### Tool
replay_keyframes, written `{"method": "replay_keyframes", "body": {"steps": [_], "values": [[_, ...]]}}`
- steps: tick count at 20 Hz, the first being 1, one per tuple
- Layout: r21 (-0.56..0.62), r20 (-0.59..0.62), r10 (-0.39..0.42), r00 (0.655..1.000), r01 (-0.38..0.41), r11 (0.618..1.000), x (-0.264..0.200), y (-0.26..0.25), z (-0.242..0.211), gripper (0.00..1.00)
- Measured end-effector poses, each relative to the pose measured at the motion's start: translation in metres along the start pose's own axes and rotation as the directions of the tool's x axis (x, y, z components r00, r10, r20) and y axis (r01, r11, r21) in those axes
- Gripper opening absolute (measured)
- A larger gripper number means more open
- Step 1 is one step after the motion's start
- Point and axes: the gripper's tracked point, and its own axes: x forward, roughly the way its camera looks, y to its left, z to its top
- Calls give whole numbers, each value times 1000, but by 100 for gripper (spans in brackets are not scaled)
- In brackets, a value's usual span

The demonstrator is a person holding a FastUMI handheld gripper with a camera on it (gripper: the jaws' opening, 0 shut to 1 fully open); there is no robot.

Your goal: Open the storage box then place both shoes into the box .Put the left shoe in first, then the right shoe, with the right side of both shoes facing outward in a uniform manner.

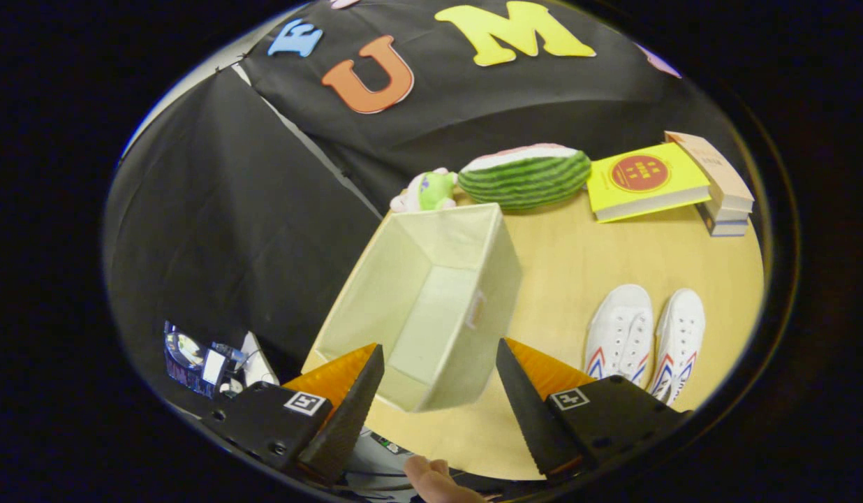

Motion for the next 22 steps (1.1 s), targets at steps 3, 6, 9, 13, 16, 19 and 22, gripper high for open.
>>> {"method": "replay_keyframes", "body": {"steps": [3,6,9,13,16,19,22], "values": [[-14,-23,-93,995,93,996,-2,-47,-19,100],[10,-78,-192,978,193,981,-6,-97,-42,100],[2,-115,-311,944,313,950,-11,-152,-54,100],[4,-151,-344,927,349,937,-10,-184,-68,100],[-44,-171,-399,901,397,917,-4,-203,-76,92],[-19,-208,-392,896,397,918,8,-210,-85,68],[25,-272,-373,887,394,919,21,-217,-93,42]]}}
